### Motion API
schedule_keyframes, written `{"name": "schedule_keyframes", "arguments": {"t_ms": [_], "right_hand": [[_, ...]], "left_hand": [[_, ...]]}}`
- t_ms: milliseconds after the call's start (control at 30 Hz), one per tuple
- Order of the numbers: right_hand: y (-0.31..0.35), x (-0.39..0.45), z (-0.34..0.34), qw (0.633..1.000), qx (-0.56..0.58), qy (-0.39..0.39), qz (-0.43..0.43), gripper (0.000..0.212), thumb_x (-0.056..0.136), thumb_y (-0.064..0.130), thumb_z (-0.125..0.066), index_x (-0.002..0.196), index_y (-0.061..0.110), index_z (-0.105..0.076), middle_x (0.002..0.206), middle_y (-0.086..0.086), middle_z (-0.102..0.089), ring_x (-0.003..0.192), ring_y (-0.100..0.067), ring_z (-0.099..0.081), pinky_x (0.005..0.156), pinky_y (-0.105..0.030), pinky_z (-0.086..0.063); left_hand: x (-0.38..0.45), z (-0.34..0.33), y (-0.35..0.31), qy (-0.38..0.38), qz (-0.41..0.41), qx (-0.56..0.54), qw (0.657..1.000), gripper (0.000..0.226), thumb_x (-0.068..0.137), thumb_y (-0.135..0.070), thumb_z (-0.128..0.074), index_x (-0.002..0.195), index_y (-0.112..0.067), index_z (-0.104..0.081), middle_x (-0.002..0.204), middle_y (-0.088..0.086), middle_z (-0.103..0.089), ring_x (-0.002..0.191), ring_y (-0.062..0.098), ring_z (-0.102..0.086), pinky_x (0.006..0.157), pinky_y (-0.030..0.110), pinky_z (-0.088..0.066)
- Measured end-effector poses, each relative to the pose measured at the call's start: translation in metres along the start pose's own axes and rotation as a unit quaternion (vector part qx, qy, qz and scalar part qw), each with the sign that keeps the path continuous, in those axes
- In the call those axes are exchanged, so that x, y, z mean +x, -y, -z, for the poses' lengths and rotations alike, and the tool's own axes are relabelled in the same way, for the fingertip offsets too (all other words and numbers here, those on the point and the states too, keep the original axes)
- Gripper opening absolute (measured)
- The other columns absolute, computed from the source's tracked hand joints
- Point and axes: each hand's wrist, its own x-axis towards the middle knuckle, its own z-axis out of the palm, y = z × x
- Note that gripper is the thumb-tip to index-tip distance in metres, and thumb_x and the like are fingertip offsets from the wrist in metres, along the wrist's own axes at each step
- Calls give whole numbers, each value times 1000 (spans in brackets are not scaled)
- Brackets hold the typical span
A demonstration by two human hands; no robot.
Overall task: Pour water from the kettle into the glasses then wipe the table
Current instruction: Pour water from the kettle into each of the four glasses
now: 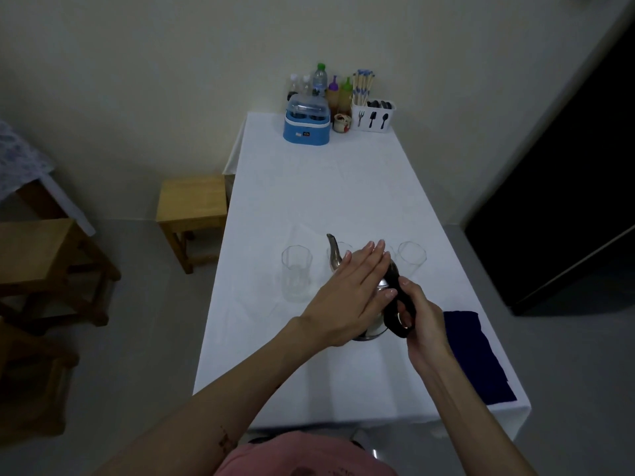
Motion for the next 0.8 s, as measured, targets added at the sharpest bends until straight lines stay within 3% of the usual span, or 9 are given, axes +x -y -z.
{"name": "schedule_keyframes", "arguments": {"t_ms": [100,200,267,433,600,733,800], "right_hand": [[12,9,13,999,-33,-12,20,21,89,31,-71,81,14,-77,71,2,-70,68,-10,-61,66,-24,-46],[26,17,19,996,-85,-17,28,28,87,36,-74,70,13,-71,56,7,-63,52,-5,-57,53,-20,-44],[31,23,22,993,-114,-20,26,33,83,41,-77,72,11,-71,56,4,-62,49,-7,-58,50,-21,-45],[35,36,29,985,-170,-10,32,48,76,53,-80,63,11,-61,52,2,-59,51,-14,-56,58,-28,-45],[40,45,28,972,-230,7,49,58,68,68,-78,64,10,-70,62,-3,-70,67,-22,-67,70,-38,-55],[48,51,28,964,-258,15,66,56,64,71,-77,53,17,-68,58,0,-69,68,-24,-66,72,-40,-54],[52,52,27,959,-274,17,75,57,64,72,-76,54,16,-70,59,0,-71,70,-26,-68,74,-41,-56]], "left_hand": [[12,-5,-7,6,6,-19,1000,62,103,-44,-23,155,-10,-13,164,1,-5,150,9,7,122,33,4],[22,-13,-12,18,41,-42,998,62,104,-42,-26,154,-9,-12,164,2,-8,150,9,6,123,32,0],[27,-18,-15,21,69,-56,996,63,104,-43,-25,154,-8,-12,164,4,-9,150,10,4,123,30,-1],[33,-27,-19,27,122,-106,987,65,103,-46,-24,155,-9,-10,164,2,-6,150,9,7,121,26,2],[34,-26,-17,21,151,-132,979,65,103,-46,-24,155,-11,-10,164,0,-6,149,7,6,118,20,3],[35,-25,-17,11,161,-139,977,63,103,-45,-24,155,-12,-9,164,-2,-5,148,3,6,109,6,10],[36,-25,-18,5,165,-145,975,63,103,-45,-24,155,-13,-9,164,-3,-5,148,3,6,109,6,9]]}}
